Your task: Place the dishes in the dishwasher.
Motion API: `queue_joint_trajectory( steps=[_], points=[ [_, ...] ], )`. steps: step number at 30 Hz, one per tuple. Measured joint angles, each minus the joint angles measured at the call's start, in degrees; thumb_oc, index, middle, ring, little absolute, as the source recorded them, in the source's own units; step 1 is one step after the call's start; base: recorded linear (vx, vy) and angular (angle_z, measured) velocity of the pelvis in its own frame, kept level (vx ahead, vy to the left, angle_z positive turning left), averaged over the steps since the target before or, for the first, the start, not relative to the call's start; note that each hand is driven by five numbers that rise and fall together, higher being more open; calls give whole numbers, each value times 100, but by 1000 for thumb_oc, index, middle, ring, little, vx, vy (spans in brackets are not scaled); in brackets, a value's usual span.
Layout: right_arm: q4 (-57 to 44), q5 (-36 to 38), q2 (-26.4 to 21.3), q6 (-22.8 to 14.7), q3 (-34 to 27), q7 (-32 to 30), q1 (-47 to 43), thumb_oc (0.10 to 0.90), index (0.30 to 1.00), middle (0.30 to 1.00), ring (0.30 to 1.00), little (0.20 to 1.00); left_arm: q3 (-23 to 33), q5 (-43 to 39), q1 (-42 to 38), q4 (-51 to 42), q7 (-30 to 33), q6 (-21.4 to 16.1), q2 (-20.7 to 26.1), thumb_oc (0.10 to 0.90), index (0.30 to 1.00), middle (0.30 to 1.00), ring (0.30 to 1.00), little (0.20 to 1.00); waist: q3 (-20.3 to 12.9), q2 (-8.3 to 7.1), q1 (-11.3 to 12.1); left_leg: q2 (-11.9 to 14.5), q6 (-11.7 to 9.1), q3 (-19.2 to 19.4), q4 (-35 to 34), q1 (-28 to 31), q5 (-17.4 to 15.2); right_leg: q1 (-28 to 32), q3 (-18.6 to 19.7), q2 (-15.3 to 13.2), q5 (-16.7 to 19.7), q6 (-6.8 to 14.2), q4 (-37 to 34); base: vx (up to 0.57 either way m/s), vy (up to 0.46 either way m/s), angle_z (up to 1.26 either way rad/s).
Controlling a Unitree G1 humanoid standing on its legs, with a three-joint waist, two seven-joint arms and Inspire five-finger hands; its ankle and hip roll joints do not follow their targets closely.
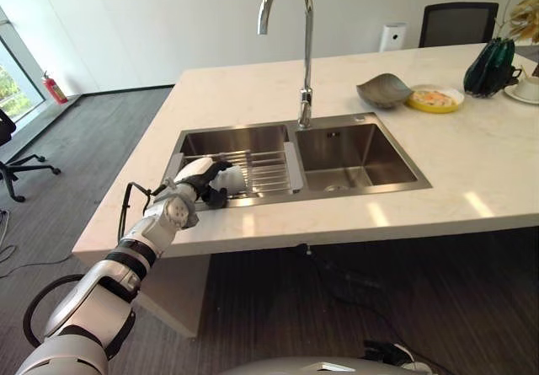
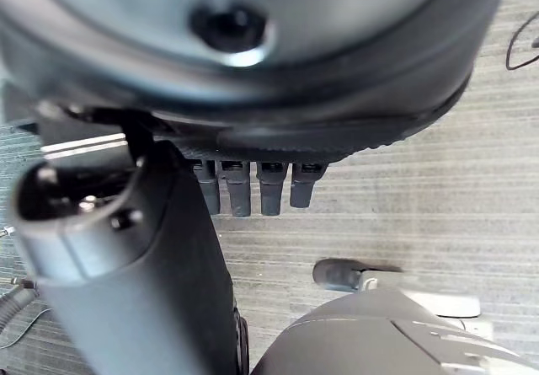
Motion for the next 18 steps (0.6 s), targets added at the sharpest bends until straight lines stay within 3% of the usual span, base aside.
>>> queue_joint_trajectory(
  steps=[6,12,18],
  points=[
    [-25,-4,-21,9,107,26,-11,800,900,900,900,900,-95,221,-303,283,-32,133,-239,800,900,900,900,900,-42,73,18,3,26,10,6,1,16,3,5,2,-2,0,-10,0,0,0],
    [-16,-3,-21,-5,86,46,-1,800,900,900,900,900,-266,426,-860,1269,16,258,-539,800,900,900,900,900,-61,110,-99,6,-22,58,-5,9,-18,-8,44,1,-5,-3,-3,9,-7,-3],
    [8,-1,-23,17,83,80,-12,800,900,900,900,900,-171,413,-1184,2089,56,630,-841,800,900,900,900,900,-82,155,-161,19,-9,88,2,14,-9,-14,64,11,-10,-11,-10,6,-12,-3]
  ],
)
